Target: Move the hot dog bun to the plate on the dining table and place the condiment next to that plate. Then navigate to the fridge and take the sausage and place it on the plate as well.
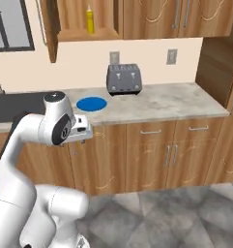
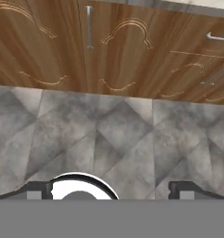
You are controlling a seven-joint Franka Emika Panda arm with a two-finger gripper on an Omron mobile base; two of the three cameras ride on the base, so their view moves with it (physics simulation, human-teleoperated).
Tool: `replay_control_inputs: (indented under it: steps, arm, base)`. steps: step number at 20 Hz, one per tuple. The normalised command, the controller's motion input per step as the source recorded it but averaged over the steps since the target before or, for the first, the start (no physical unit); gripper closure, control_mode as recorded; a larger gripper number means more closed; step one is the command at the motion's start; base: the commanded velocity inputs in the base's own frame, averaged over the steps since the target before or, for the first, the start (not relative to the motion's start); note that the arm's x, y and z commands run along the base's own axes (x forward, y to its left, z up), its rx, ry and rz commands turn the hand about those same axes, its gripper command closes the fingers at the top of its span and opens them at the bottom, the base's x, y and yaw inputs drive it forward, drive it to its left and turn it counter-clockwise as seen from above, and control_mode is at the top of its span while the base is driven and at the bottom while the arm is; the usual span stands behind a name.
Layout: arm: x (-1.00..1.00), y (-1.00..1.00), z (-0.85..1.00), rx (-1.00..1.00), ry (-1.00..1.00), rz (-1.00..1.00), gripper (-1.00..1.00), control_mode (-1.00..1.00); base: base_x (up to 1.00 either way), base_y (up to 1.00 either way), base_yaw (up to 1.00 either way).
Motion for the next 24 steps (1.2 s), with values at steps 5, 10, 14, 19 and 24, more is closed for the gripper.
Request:
replay_control_inputs:
  steps: [5,10,14,19,24]
  arm:
    - [0.0,0.0,0.0,0.0,0.0,0.0,-1.0,1.0]
    - [0.0,0.0,0.0,0.0,0.0,0.0,-1.0,1.0]
    - [0.0,0.0,0.0,0.0,0.0,0.0,-1.0,1.0]
    - [0.0,0.0,0.0,0.0,0.0,0.0,-1.0,1.0]
    - [0.0,0.0,0.0,0.0,0.0,0.0,-1.0,1.0]
  base:
    - [1.0,-0.64,0.18]
    - [0.91,-0.29,0.37]
    - [0.83,-0.14,0.28]
    - [0.75,-0.02,0.14]
    - [0.86,0.0,0.12]
